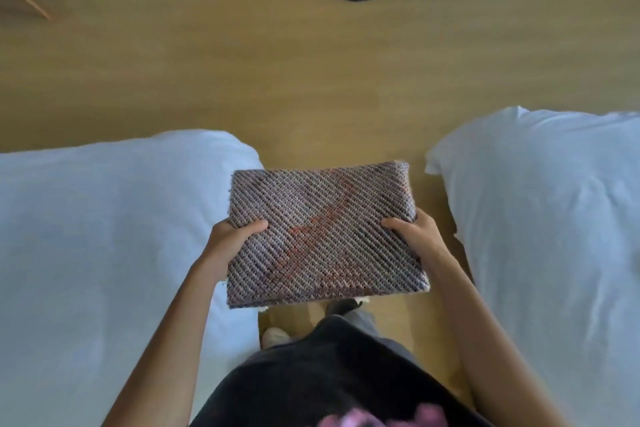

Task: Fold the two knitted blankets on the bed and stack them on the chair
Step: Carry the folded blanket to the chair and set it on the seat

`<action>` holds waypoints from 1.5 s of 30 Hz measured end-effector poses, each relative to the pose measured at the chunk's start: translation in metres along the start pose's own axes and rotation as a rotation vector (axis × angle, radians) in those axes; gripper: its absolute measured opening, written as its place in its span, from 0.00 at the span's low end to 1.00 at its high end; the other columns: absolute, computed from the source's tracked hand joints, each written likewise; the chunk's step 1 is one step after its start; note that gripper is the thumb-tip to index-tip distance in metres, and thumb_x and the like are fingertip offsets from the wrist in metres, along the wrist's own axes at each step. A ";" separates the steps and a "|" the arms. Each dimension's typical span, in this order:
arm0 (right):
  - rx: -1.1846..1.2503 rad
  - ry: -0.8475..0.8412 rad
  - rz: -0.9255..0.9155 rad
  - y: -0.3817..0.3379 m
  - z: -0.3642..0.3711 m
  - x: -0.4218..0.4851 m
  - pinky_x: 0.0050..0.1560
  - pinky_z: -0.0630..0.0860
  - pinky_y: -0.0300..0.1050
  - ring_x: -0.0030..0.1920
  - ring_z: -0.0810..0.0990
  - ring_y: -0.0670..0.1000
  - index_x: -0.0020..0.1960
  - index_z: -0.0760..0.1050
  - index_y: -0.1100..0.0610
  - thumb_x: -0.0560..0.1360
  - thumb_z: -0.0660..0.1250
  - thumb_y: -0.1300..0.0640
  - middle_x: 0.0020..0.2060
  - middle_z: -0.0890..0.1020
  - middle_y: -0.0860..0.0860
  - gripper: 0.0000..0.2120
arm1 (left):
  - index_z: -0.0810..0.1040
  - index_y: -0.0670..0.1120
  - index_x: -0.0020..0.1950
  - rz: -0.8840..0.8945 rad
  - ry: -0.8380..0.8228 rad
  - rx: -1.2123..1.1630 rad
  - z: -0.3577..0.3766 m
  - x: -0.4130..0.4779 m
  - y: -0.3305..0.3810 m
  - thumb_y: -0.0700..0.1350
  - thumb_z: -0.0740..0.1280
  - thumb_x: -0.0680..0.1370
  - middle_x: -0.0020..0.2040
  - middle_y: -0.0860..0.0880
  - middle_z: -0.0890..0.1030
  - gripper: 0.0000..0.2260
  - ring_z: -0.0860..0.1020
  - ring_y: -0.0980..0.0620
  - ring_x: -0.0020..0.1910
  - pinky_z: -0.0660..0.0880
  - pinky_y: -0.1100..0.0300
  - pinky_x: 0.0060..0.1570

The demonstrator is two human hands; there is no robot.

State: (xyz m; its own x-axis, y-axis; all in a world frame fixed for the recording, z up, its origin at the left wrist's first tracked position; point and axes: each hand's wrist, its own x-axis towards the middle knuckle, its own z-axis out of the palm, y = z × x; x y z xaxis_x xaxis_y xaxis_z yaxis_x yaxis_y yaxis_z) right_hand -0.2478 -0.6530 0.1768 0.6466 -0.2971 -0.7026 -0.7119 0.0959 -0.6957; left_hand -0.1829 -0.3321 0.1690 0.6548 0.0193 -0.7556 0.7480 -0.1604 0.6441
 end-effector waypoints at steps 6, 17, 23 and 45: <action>0.157 0.175 0.016 -0.008 -0.109 0.027 0.33 0.80 0.42 0.40 0.85 0.50 0.59 0.72 0.59 0.67 0.74 0.55 0.48 0.82 0.55 0.24 | 0.80 0.45 0.49 0.040 -0.164 0.174 0.129 0.038 0.075 0.45 0.75 0.69 0.46 0.46 0.84 0.11 0.83 0.47 0.43 0.78 0.57 0.41; 0.417 0.466 0.089 -0.029 -0.212 0.073 0.34 0.79 0.41 0.41 0.84 0.50 0.57 0.74 0.59 0.67 0.74 0.56 0.46 0.83 0.54 0.20 | 0.80 0.41 0.50 0.091 -0.429 0.490 0.308 0.121 0.201 0.44 0.77 0.67 0.47 0.43 0.84 0.14 0.83 0.44 0.45 0.79 0.51 0.47; 0.543 0.638 0.110 -0.074 -0.229 0.127 0.32 0.78 0.39 0.38 0.84 0.49 0.55 0.75 0.59 0.68 0.74 0.57 0.45 0.83 0.53 0.18 | 0.79 0.40 0.52 0.124 -0.597 0.589 0.394 0.191 0.291 0.43 0.76 0.67 0.47 0.43 0.84 0.16 0.83 0.45 0.44 0.79 0.56 0.42; 0.864 0.956 0.172 -0.222 -0.345 0.309 0.28 0.75 0.35 0.38 0.83 0.47 0.53 0.76 0.56 0.67 0.74 0.58 0.43 0.83 0.50 0.16 | 0.77 0.42 0.53 0.174 -0.886 0.901 0.669 0.324 0.511 0.43 0.76 0.69 0.47 0.46 0.83 0.16 0.84 0.50 0.41 0.79 0.61 0.34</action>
State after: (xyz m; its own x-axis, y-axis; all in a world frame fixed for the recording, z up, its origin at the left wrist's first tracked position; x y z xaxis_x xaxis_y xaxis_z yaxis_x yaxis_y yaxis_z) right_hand 0.0151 -1.0939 0.1656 -0.1396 -0.7413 -0.6565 -0.1287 0.6710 -0.7302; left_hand 0.3384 -1.0677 0.1731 0.1802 -0.6758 -0.7148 0.0937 -0.7115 0.6964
